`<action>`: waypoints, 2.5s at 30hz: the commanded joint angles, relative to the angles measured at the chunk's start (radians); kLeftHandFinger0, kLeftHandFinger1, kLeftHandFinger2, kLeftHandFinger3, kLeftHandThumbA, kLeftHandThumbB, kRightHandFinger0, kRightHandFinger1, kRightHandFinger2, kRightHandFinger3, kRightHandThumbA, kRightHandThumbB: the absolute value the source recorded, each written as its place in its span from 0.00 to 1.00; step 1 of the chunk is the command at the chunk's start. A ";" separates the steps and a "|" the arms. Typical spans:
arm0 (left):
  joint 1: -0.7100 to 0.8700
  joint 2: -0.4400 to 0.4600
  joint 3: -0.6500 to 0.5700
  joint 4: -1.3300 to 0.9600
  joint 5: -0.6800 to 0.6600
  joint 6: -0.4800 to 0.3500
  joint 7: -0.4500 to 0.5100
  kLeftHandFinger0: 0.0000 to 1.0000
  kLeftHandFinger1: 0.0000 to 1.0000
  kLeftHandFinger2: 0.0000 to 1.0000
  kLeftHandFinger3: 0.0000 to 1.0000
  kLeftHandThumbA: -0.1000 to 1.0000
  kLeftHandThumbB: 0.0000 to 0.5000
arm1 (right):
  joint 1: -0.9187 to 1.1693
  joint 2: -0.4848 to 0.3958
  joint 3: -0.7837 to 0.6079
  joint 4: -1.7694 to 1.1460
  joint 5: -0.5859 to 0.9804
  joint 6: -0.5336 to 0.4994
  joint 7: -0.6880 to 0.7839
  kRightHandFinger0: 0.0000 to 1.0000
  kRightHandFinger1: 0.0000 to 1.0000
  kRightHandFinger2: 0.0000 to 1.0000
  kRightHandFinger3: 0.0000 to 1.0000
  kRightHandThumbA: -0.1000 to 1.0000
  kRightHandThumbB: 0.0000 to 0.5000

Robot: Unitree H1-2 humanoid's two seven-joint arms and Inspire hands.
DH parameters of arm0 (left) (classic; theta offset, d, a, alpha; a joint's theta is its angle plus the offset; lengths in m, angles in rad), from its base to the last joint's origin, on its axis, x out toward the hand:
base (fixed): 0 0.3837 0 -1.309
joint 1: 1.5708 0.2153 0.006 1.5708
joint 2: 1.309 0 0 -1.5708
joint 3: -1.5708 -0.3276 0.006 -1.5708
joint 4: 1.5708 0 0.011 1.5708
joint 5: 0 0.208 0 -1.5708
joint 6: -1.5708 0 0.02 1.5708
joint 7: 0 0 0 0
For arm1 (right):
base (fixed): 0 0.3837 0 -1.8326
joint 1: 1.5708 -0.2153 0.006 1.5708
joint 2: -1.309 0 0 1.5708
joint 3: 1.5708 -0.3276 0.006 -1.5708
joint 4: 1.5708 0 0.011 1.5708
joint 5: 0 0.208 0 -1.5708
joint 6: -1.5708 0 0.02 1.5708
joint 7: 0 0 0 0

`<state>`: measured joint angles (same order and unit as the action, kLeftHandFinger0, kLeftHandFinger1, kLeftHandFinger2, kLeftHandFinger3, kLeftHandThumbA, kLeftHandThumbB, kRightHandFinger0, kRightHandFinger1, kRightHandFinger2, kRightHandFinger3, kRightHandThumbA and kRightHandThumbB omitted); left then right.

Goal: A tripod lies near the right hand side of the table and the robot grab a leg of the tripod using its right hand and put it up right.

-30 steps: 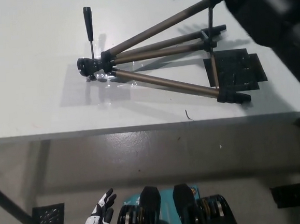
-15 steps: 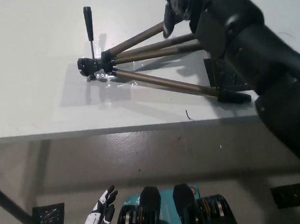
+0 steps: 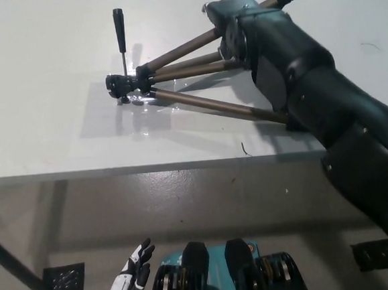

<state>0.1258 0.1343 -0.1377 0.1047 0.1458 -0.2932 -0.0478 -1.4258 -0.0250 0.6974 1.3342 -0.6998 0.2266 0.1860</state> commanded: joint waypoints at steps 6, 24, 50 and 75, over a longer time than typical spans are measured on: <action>-0.013 0.015 0.002 -0.018 -0.018 -0.071 -0.018 1.00 1.00 1.00 1.00 1.00 0.85 | 0.010 -0.090 0.155 -0.010 -0.179 -0.174 -0.546 0.00 0.00 0.34 0.51 0.00 0.62; 0.005 0.012 0.000 -0.051 -0.007 -0.023 -0.018 1.00 1.00 1.00 1.00 1.00 0.84 | -0.051 -0.068 -0.211 -0.072 0.109 -0.326 -0.748 0.00 0.11 0.69 0.26 0.00 0.30; 0.026 0.007 -0.012 -0.026 0.004 -0.053 -0.014 1.00 1.00 1.00 1.00 1.00 0.86 | -0.181 0.054 -0.983 -0.207 0.538 -0.380 -0.684 0.00 0.05 0.54 0.68 0.00 0.17; 0.008 0.006 -0.010 -0.036 -0.010 -0.048 -0.016 1.00 1.00 1.00 1.00 1.00 0.82 | 0.160 0.105 -0.971 -0.008 0.581 -0.560 -0.702 0.00 0.02 0.34 0.09 0.00 0.25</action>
<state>0.1395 0.1346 -0.1489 0.1032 0.1416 -0.3134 -0.0505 -1.2431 0.0946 -0.3154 1.3313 -0.1369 -0.1952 -0.4930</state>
